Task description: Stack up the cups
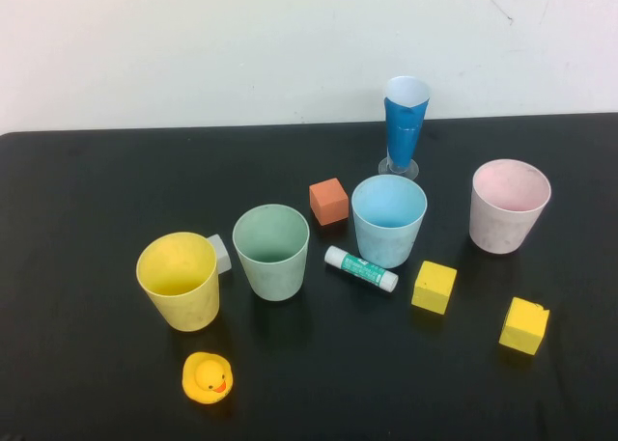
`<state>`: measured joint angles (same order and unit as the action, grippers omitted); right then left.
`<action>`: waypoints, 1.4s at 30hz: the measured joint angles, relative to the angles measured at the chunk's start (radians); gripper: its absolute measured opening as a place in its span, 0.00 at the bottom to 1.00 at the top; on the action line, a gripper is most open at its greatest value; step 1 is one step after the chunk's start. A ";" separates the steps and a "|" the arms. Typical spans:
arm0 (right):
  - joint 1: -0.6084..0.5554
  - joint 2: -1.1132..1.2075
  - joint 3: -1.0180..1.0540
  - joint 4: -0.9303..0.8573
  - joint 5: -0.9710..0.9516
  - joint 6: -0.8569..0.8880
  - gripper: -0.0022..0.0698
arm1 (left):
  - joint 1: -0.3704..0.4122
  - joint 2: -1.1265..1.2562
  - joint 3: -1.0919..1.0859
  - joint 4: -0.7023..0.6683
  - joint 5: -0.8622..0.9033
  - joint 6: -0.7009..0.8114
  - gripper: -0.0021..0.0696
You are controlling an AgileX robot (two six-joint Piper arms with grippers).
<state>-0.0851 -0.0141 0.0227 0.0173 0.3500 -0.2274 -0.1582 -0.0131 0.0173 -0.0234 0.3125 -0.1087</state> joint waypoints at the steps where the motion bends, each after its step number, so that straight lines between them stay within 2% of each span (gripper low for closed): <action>1: 0.000 0.000 0.000 0.000 0.000 0.000 0.03 | 0.000 0.000 0.000 0.000 0.000 0.000 0.03; 9: 0.000 0.000 0.000 -0.004 -0.004 0.000 0.03 | 0.000 0.000 0.000 0.000 -0.005 0.000 0.03; 12: 0.000 0.000 0.006 -0.007 -0.049 0.000 0.03 | 0.000 0.000 0.004 0.000 -0.065 0.000 0.03; 15: 0.000 0.000 0.006 -0.007 -0.147 0.000 0.03 | 0.000 0.000 0.004 0.000 -0.227 0.000 0.03; 22: 0.000 0.000 0.006 -0.007 -0.472 0.000 0.03 | 0.000 0.000 0.004 0.000 -0.782 -0.002 0.03; 28: 0.000 0.000 0.006 -0.007 -0.706 0.000 0.03 | 0.000 0.000 0.004 0.000 -1.044 -0.011 0.03; 33: 0.000 0.000 0.006 0.064 -0.810 -0.027 0.03 | 0.000 -0.001 0.004 -0.009 -1.068 -0.011 0.03; 38: 0.000 0.000 0.002 0.174 -0.846 -0.031 0.03 | 0.000 -0.001 0.004 -0.091 -1.028 -0.001 0.03; 40: 0.000 0.000 -0.034 0.181 -0.774 -0.031 0.03 | 0.000 -0.001 -0.016 -0.145 -0.927 0.017 0.03; 42: 0.000 0.000 -0.115 0.183 -0.647 -0.059 0.03 | 0.000 -0.001 -0.080 -0.185 -0.752 0.068 0.03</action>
<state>-0.0851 -0.0141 -0.0922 0.2005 -0.2972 -0.2859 -0.1582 -0.0138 -0.0623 -0.2087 -0.4392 -0.0405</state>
